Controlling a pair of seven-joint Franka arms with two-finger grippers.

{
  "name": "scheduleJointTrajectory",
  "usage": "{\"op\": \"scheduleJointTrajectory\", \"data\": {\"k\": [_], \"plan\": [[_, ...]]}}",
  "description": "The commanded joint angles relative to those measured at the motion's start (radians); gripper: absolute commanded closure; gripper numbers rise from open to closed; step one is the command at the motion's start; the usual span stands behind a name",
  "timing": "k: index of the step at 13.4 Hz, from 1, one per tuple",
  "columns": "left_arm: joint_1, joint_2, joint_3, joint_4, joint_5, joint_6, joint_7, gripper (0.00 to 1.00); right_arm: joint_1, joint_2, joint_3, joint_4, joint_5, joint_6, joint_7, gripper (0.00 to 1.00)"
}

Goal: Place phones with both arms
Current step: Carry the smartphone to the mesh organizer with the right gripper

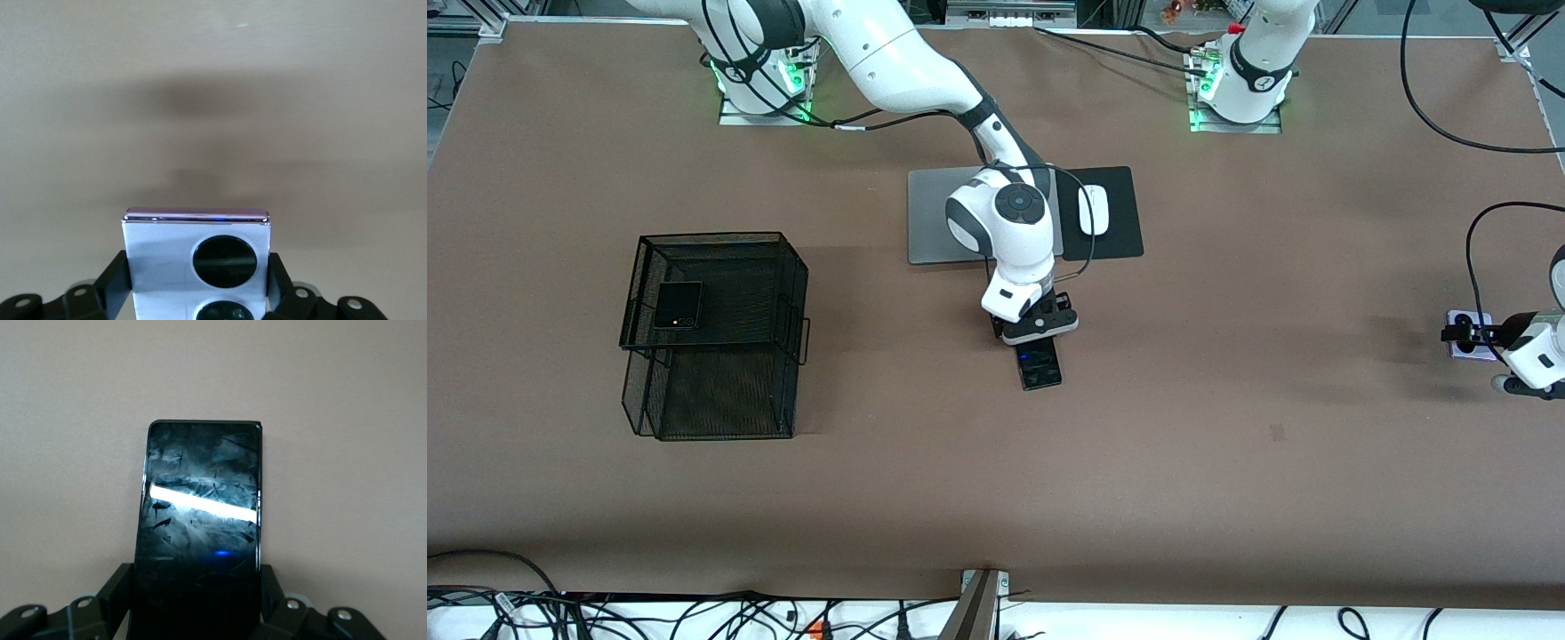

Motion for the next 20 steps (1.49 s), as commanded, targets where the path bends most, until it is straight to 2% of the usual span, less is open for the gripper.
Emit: {"op": "scheduleJointTrajectory", "data": {"k": [1,3,5,7,9,11,12,15,18,20], "plan": [[-0.092,-0.066,-0.004,0.011,-0.026,-0.125,-0.085,0.58,-0.006,-0.06,-0.021,0.054,0.011,-0.151,-0.006,1.0],[-0.105,-0.067,-0.068,0.02,-0.037,-0.203,-0.112,0.57,-0.009,-0.12,-0.023,0.052,0.009,-0.217,-0.008,1.0],[-0.115,-0.06,-0.118,0.02,-0.167,-0.23,-0.133,0.56,-0.009,-0.18,-0.044,0.052,0.008,-0.303,-0.012,1.0],[-0.175,-0.038,-0.122,0.018,-0.335,-0.231,-0.144,0.56,-0.028,-0.247,-0.056,0.043,0.009,-0.404,-0.078,1.0],[-0.255,-0.018,-0.124,0.02,-0.449,-0.227,-0.204,0.57,-0.035,-0.341,-0.117,-0.012,0.015,-0.544,-0.17,1.0],[-0.366,-0.014,-0.122,0.022,-0.496,-0.213,-0.308,0.58,-0.038,-0.448,-0.176,-0.122,0.018,-0.596,-0.273,1.0],[-0.437,-0.014,-0.119,0.022,-0.491,-0.167,-0.371,0.61,-0.038,-0.511,-0.207,-0.204,0.018,-0.596,-0.317,1.0],[-0.609,0.015,-0.119,0.022,-0.496,-0.002,-0.603,0.62,-0.038,-0.687,-0.309,-0.43,0.017,-0.57,-0.442,1.0],[-0.78,0.062,-0.115,0.02,-0.488,0.167,-0.684,0.62,-0.037,-0.807,-0.418,-0.623,0.011,-0.505,-0.537,1.0],[-0.885,0.094,-0.075,0.017,-0.488,0.299,-0.748,0.62,-0.037,-0.858,-0.481,-0.714,0.009,-0.48,-0.568,1.0]]}}
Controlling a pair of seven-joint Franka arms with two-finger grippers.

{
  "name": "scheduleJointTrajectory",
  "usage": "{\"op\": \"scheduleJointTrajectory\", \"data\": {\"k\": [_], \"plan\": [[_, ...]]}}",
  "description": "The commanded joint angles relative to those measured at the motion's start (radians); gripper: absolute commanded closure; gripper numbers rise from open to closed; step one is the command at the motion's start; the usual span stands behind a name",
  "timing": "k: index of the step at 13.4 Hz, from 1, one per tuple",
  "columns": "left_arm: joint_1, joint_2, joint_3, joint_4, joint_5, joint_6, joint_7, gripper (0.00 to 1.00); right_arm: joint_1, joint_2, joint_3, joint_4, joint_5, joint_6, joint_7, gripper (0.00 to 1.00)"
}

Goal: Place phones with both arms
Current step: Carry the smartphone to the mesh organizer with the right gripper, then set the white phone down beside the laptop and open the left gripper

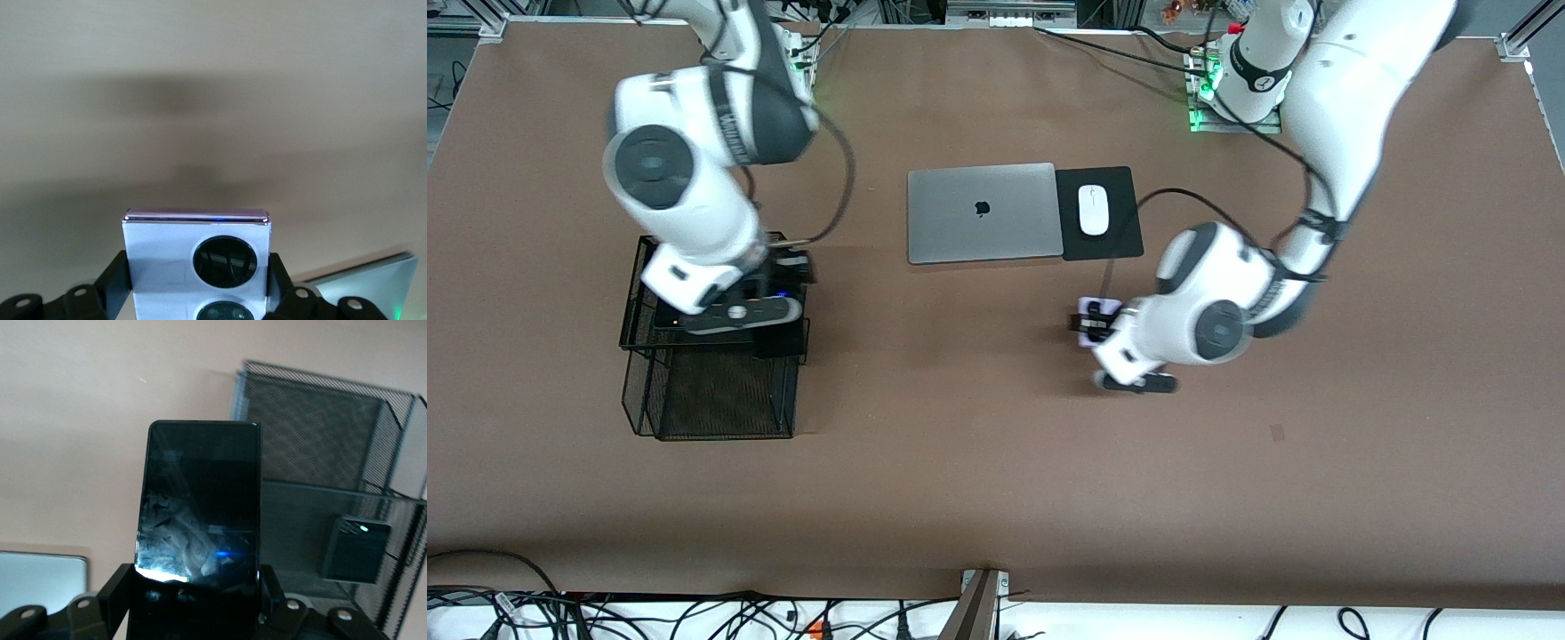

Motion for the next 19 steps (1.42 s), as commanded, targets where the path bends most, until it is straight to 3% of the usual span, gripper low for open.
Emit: {"op": "scheduleJointTrajectory", "data": {"k": [1,5,6,7,11,13,19], "plan": [[-0.121,0.031,0.05,0.016,-0.01,0.129,-0.103,0.62,0.023,-0.111,-0.064,-0.168,0.006,0.047,-0.029,1.0],[-0.278,0.131,0.164,0.02,-0.01,0.299,-0.164,0.58,0.023,-0.114,-0.104,-0.269,0.015,0.063,-0.024,1.0],[-0.307,0.146,0.175,0.022,-0.013,0.324,-0.177,0.52,0.023,-0.114,-0.104,-0.291,0.017,0.079,-0.018,1.0],[-0.307,0.14,0.176,0.022,-0.01,0.328,-0.205,0.01,0.023,-0.114,-0.104,-0.299,0.02,0.083,-0.013,1.0],[-0.272,0.116,0.182,0.025,-0.009,0.319,-0.213,0.0,0.023,-0.08,-0.102,-0.303,0.025,0.146,0.005,1.0],[-0.249,0.052,0.183,0.019,-0.012,0.277,-0.245,0.0,0.021,-0.048,-0.102,-0.303,0.063,0.153,0.002,1.0],[-0.031,-0.139,0.2,0.063,0.043,-0.113,-0.149,0.0,0.017,0.019,-0.102,-0.302,0.135,0.151,-0.013,1.0]]}}
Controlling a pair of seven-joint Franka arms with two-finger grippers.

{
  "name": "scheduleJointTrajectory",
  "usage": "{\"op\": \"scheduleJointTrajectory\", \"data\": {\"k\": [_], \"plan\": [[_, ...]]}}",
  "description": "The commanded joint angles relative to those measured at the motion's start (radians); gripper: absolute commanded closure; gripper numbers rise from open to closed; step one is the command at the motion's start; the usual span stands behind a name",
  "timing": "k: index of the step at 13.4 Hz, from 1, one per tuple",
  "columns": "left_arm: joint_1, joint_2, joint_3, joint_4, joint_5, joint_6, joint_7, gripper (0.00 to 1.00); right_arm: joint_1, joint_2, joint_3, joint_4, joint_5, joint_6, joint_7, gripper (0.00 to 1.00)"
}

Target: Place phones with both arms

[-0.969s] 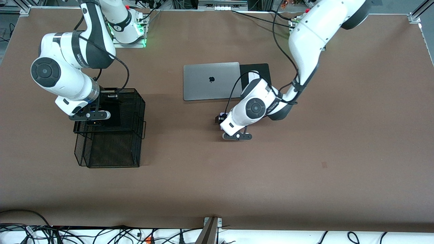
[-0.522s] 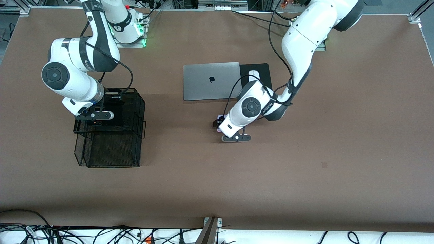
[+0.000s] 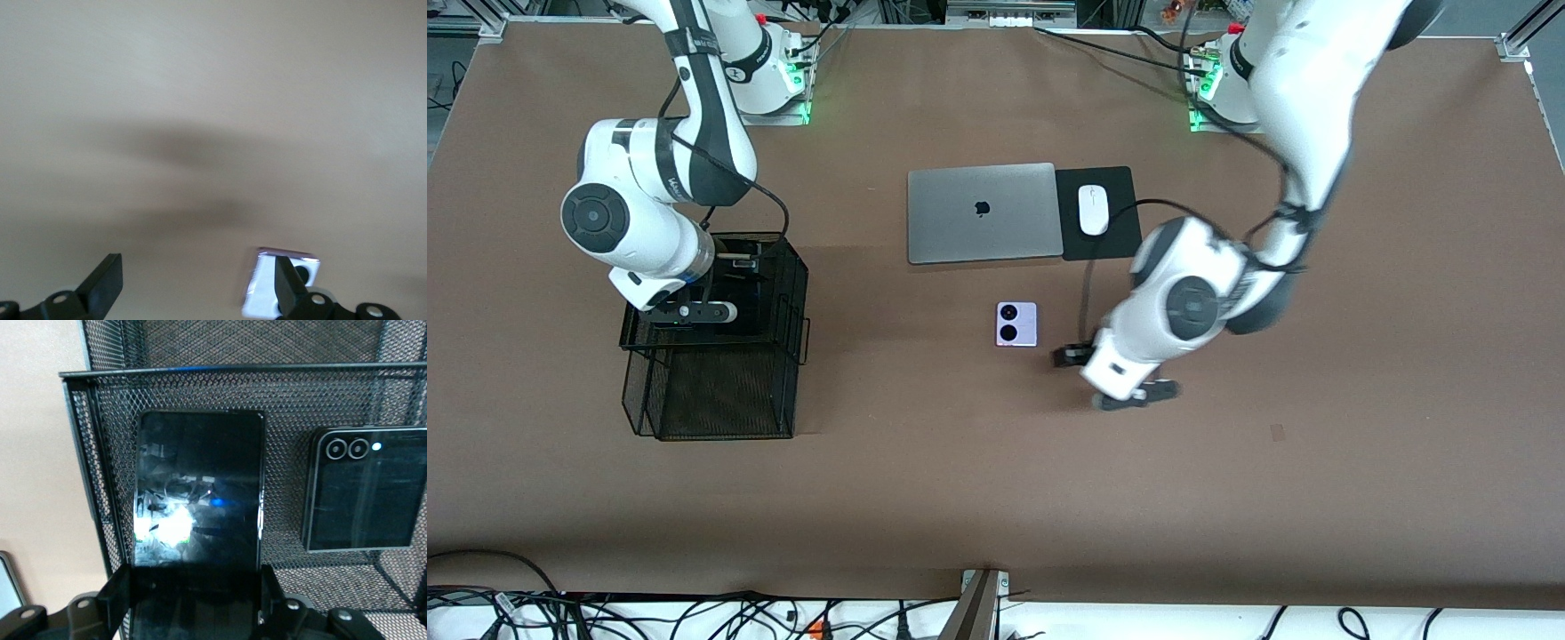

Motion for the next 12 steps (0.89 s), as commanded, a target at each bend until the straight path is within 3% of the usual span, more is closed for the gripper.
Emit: {"op": "scheduleJointTrajectory", "data": {"k": [1,2,4,6,8,12], "plan": [[0.079,-0.077,0.007,-0.012,0.077,-0.129,0.104,0.0,0.001,0.022,-0.009,-0.001,0.044,0.003,-0.008,0.84],[0.113,-0.09,0.007,-0.012,0.131,-0.157,0.171,0.0,-0.004,0.027,-0.009,0.0,0.05,0.0,-0.008,0.32],[0.162,-0.129,0.009,-0.012,0.252,-0.209,0.319,0.0,-0.007,0.027,-0.009,0.0,0.056,-0.002,-0.01,0.01],[0.191,-0.204,0.006,-0.012,0.332,-0.23,0.364,0.0,-0.01,0.026,-0.009,0.005,0.056,-0.008,-0.011,0.0],[0.191,-0.28,0.004,0.014,0.335,-0.339,0.364,0.0,-0.01,0.02,-0.011,0.023,0.054,-0.02,-0.019,0.0],[0.196,-0.314,-0.004,0.127,0.239,-0.58,0.388,0.0,-0.012,0.015,-0.022,0.191,0.045,-0.185,-0.007,0.0]]}}
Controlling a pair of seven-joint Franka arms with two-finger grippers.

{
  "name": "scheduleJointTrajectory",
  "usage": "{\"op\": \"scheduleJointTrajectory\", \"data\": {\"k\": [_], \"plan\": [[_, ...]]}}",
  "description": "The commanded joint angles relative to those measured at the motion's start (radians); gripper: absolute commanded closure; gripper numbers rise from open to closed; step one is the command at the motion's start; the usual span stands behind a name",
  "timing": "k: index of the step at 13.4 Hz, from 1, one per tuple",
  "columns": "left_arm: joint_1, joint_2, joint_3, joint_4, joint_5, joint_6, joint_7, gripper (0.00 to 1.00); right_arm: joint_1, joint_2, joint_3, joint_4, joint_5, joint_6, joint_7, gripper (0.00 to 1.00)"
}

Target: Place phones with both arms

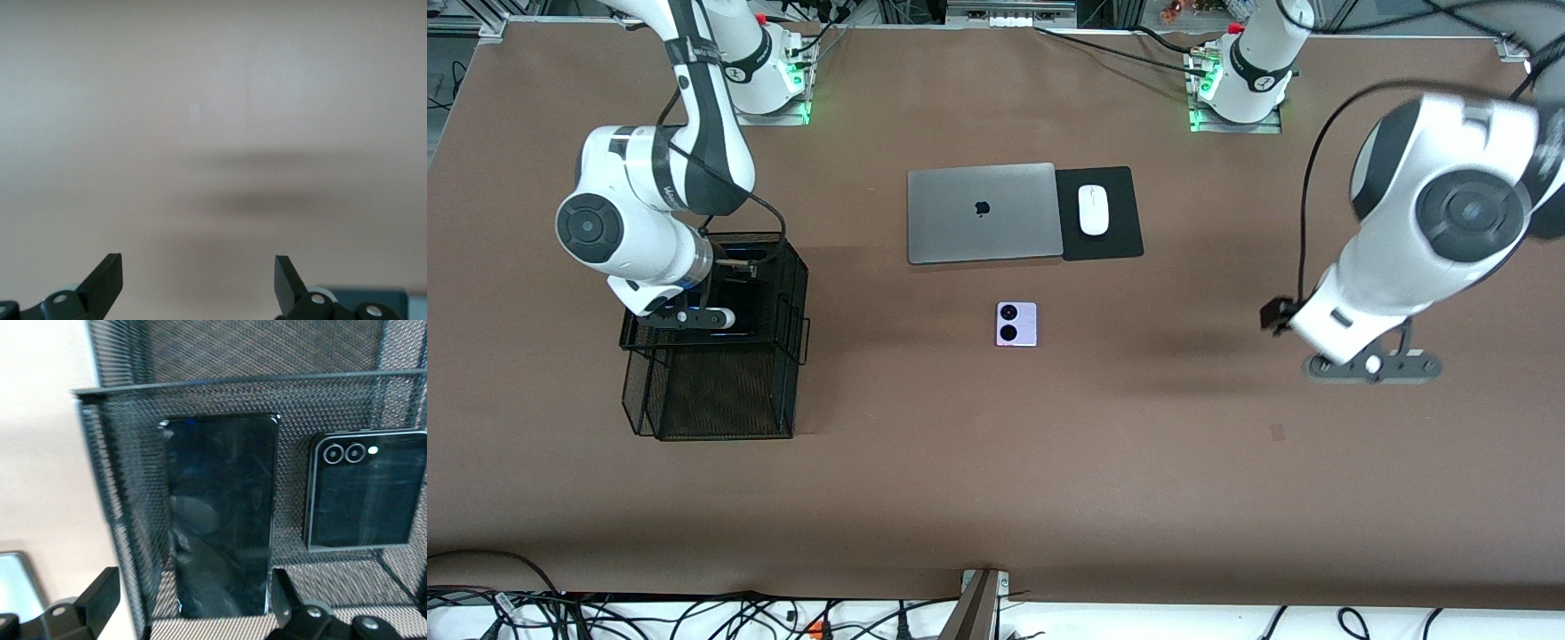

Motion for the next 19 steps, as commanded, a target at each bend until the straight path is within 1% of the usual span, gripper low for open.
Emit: {"op": "scheduleJointTrajectory", "data": {"k": [1,2,3,4,5,6,7,8,9,10,11,12,14,15,17,19], "plan": [[0.026,-0.03,0.009,0.059,-0.092,-0.072,0.035,0.0,-0.001,-0.004,-0.009,0.15,0.011,-0.114,0.007,0.0],[0.061,-0.062,0.01,0.06,-0.123,-0.086,0.039,0.0,0.003,-0.001,-0.006,0.199,0.011,-0.143,0.044,0.0],[0.067,-0.105,0.019,0.038,-0.163,-0.09,0.073,0.0,0.009,0.004,-0.001,0.251,0.009,-0.177,0.101,0.0],[0.058,-0.143,0.05,-0.014,-0.175,-0.081,0.135,0.0,0.022,0.018,0.01,0.289,0.012,-0.199,0.154,0.0],[0.032,-0.204,0.117,-0.098,-0.206,-0.026,0.19,0.0,0.037,0.028,0.034,0.32,0.017,-0.202,0.212,0.0],[-0.018,-0.264,0.226,-0.192,-0.261,0.065,0.209,0.0,0.043,0.036,0.065,0.342,0.018,-0.197,0.286,0.0],[-0.069,-0.31,0.337,-0.256,-0.355,0.119,0.213,0.0,0.043,0.06,0.104,0.374,0.02,-0.197,0.36,0.0],[-0.071,-0.317,0.355,-0.281,-0.403,0.131,0.218,0.0,0.043,0.091,0.15,0.426,0.018,-0.197,0.433,0.0],[-0.071,-0.33,0.357,-0.282,-0.373,0.15,0.213,0.0,0.043,0.134,0.192,0.48,0.018,-0.194,0.514,0.0],[-0.074,-0.355,0.334,-0.283,-0.246,0.154,0.215,0.0,0.043,0.171,0.227,0.524,0.02,-0.188,0.581,0.0],[-0.069,-0.366,0.27,-0.288,-0.137,0.152,0.213,0.0,0.043,0.209,0.265,0.566,0.02,-0.182,0.643,0.0],[-0.062,-0.38,0.257,-0.306,-0.128,0.151,0.207,0.0,0.043,0.25,0.301,0.612,0.02,-0.164,0.714,0.0],[-0.01,-0.442,0.247,-0.395,-0.212,0.154,0.22,0.0,0.043,0.32,0.365,0.682,0.02,-0.104,0.849,0.0],[0.004,-0.45,0.236,-0.406,-0.224,0.154,0.22,0.0,0.043,0.347,0.394,0.698,0.02,-0.069,0.91,0.0],[0.014,-0.438,0.222,-0.398,-0.218,0.16,0.22,0.0,0.045,0.381,0.439,0.706,0.018,-0.004,0.981,0.0],[0.043,-0.438,0.184,-0.401,-0.223,0.169,0.221,0.0,0.049,0.413,0.471,0.706,0.017,0.057,1.052,0.0]]}}
